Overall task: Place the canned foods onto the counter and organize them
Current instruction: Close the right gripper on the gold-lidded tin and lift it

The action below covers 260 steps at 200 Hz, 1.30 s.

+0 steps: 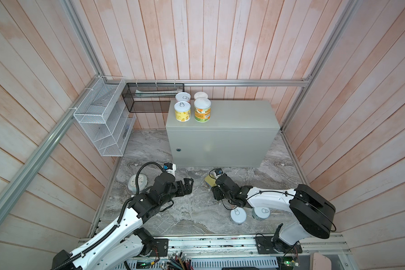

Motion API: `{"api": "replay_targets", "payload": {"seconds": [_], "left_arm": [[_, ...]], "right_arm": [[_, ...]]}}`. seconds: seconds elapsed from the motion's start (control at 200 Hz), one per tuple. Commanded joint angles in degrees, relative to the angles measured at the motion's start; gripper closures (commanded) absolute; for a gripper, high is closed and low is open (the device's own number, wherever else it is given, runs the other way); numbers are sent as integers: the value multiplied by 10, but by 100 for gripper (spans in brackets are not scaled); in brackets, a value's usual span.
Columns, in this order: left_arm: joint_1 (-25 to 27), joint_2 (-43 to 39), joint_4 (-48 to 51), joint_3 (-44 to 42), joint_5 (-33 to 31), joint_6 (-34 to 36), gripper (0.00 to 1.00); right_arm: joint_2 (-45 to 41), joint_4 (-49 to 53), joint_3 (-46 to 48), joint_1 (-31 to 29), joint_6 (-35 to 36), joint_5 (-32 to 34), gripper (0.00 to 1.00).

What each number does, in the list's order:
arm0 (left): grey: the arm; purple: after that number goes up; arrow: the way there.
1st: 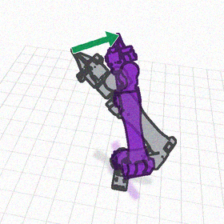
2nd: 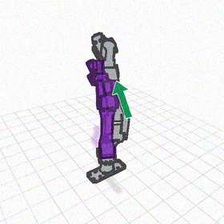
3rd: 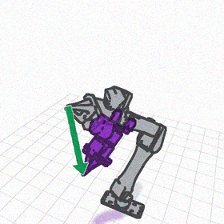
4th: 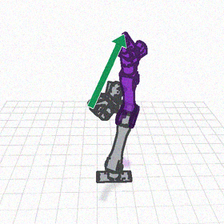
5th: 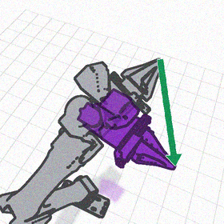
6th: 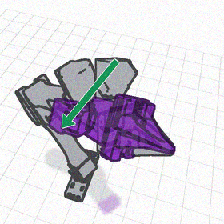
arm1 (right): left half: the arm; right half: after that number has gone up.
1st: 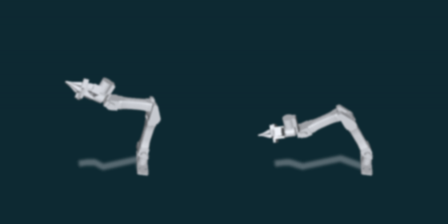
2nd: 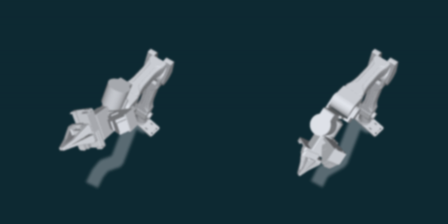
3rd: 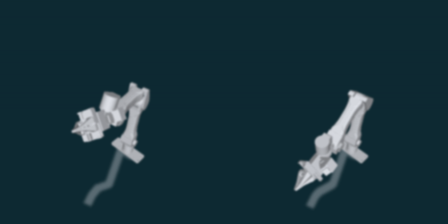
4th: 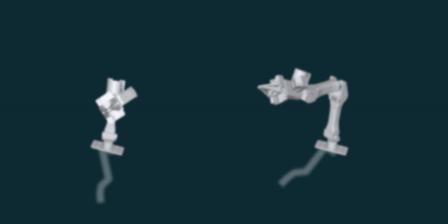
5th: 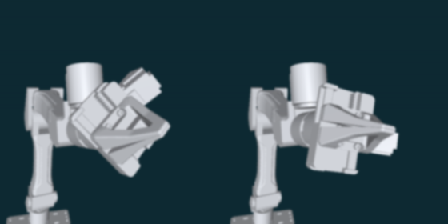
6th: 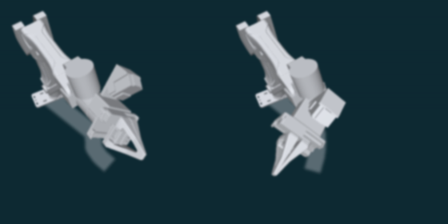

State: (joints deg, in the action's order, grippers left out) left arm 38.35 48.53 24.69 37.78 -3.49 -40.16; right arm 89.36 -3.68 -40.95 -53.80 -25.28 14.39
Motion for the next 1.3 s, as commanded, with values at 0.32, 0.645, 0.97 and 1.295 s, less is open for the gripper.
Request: {"api": "replay_targets", "payload": {"seconds": [0.32, 0.645, 0.97, 1.295], "left_arm": [[-2, 6, -3, 6, 1, -2, 0], [-2, 17, -10, 7, 1, 0, 0], [-2, 28, -14, 6, 4, 1, 0], [-2, 35, -23, 2, 5, 3, 0]], "right_arm": [[32, -38, -4, 13, 36, -26, 38], [27, -62, 4, 13, 59, -15, 52], [-17, -89, 23, 13, 73, 6, 59], [-101, -103, 54, 13, 85, 11, 59]]}}
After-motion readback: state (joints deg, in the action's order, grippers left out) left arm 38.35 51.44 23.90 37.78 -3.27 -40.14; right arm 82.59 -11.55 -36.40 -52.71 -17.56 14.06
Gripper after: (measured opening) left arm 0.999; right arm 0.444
